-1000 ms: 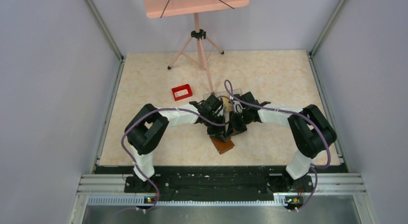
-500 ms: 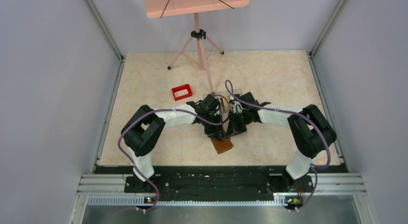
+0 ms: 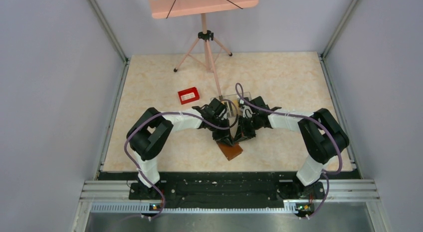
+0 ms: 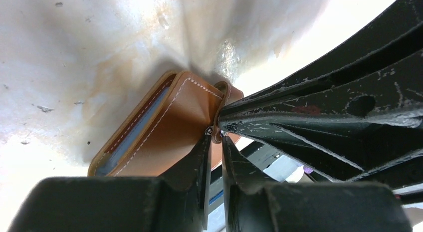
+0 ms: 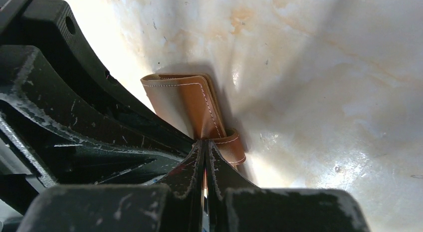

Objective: Put the credit cards into the card holder
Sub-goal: Close the card holder at the center of the board.

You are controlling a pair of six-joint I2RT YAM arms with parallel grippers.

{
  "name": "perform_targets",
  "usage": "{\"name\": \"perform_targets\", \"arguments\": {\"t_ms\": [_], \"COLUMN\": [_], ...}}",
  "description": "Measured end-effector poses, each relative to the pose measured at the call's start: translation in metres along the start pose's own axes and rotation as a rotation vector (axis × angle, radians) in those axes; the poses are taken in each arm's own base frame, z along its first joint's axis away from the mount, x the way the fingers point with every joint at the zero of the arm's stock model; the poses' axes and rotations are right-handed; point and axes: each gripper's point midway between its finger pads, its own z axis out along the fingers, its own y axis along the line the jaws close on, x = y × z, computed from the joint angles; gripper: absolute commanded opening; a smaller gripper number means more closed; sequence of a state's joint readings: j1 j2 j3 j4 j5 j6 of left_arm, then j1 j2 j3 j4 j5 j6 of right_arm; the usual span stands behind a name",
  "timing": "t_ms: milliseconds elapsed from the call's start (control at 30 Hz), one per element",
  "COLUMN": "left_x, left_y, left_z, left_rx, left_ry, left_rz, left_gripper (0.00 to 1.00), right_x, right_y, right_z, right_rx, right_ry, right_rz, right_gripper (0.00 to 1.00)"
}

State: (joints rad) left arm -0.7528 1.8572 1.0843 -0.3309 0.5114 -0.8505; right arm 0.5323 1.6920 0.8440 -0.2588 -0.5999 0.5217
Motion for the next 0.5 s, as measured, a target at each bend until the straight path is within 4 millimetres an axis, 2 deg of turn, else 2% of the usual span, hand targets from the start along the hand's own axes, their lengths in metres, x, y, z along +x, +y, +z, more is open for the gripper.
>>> {"name": "perform_targets", "arguments": {"t_ms": [67, 100, 500], "left_x": [-0.0001, -0.0002, -0.0005], "left_y": [0.0001, 0.0007, 0.0020], "left_z": [0.0005, 0.0008, 0.0004], "left_rx": [0.001, -0.001, -0.015], "left_ry": [0.001, 0.000, -0.001], "left_rz": [0.005, 0.010, 0.017], "left_gripper": [0.01, 0.00, 0.00], "right_x": [-0.0002, -0.0005, -0.0026], "right_y": [-0.0001, 0.0000, 0.0013], "right_z": [0.0001, 0.0001, -0.0024], "right_rx": [-0.001, -0.001, -0.009], "right_ry": [-0.001, -0.003, -0.013], "right_rz": [0.004, 0.003, 0.012], "right_gripper": [0.00, 0.00, 0.00]}}
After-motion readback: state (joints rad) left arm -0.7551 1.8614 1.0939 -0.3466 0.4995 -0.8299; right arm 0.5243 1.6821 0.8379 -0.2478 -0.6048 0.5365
